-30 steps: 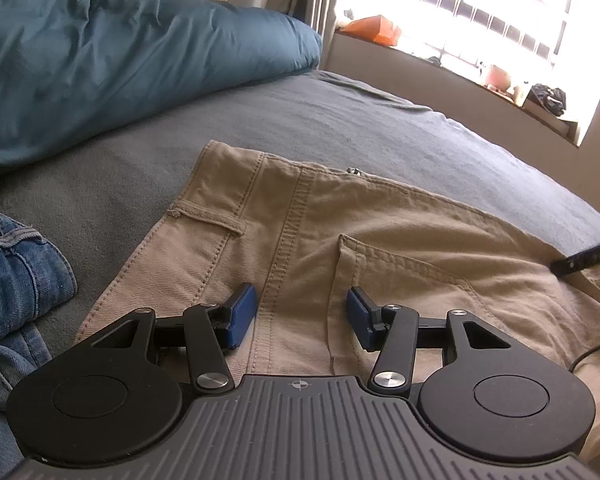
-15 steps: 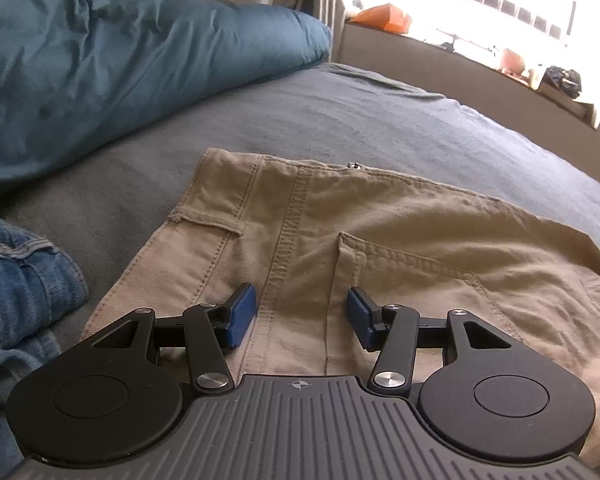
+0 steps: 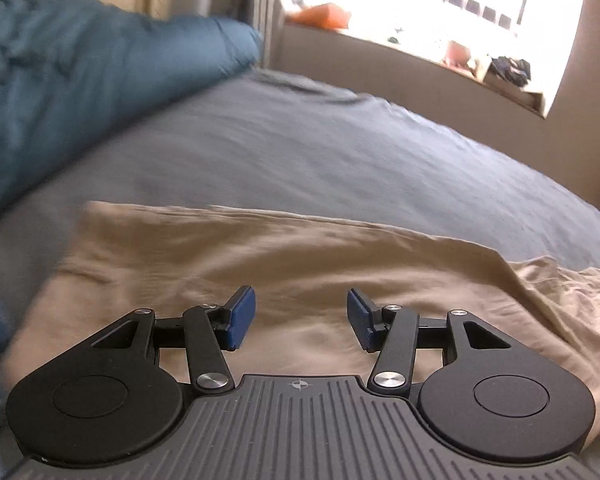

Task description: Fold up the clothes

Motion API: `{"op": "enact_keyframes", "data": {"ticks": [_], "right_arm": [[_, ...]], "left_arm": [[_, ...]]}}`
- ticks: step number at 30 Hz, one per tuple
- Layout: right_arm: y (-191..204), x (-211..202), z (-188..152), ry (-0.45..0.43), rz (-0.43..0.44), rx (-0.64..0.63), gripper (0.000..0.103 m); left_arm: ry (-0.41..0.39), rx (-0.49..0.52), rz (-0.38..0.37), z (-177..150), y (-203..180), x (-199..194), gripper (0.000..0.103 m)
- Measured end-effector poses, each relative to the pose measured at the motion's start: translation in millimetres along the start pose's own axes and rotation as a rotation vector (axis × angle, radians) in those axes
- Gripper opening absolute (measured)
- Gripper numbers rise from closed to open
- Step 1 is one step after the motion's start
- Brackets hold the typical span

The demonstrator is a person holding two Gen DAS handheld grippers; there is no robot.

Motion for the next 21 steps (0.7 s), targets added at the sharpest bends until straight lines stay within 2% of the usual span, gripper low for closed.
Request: {"op": "enact_keyframes", "data": {"ticks": [3,7,8,9,11,13,16,21], "right_arm": [[-27.0,19.1,-1.9,0.044,0.038,0.055,0.06],[-18.1,39.1,2.7,0.036,0.071,0.019,0.057],[-14.1,41.8,4.6,0.027,0.077,0.008,0.048],[-10.1,45.1,5.3,0.025,0.078,-0.001,0.028],[-5.7,51.6,2.8,0.023,0.036,-0.018,0.002],[-0.5,43.7,-1.8,-0.026,-0.009,-0.062,0.001],[-2.3,21.3,-5.3,-0.105,-0.031,-0.079,0.001],[-24.4,23.0,-6.3,-0.104,-0.048,-0.018,0.0]], "left_arm": [[0.038,0.027,0.029,11.1,-11.2,28.9,0.051],[0.035,0.07,0.076,23.5,-20.3,58.9,0.05],[0.027,0.074,0.085,25.4,-20.6,63.3,0.05],[0.019,0.077,0.095,27.4,-20.8,67.6,0.05],[0.012,0.084,0.108,28.5,-21.9,74.3,0.051],[0.006,0.077,0.11,28.4,-21.5,76.6,0.051],[0.0,0.077,0.109,28.8,-21.6,74.1,0.051],[-0.006,0.079,0.107,30.4,-22.8,76.9,0.051]]}}
Point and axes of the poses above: each gripper's, at about its wrist camera, not at the fingertips, and x roughly the way its jaws point, y to its left, z to its top, the point moved 7 cm from there along x, roughly the way its jaws point, and after that the axes turned 14 degrees about y, right-handed, at the moved point
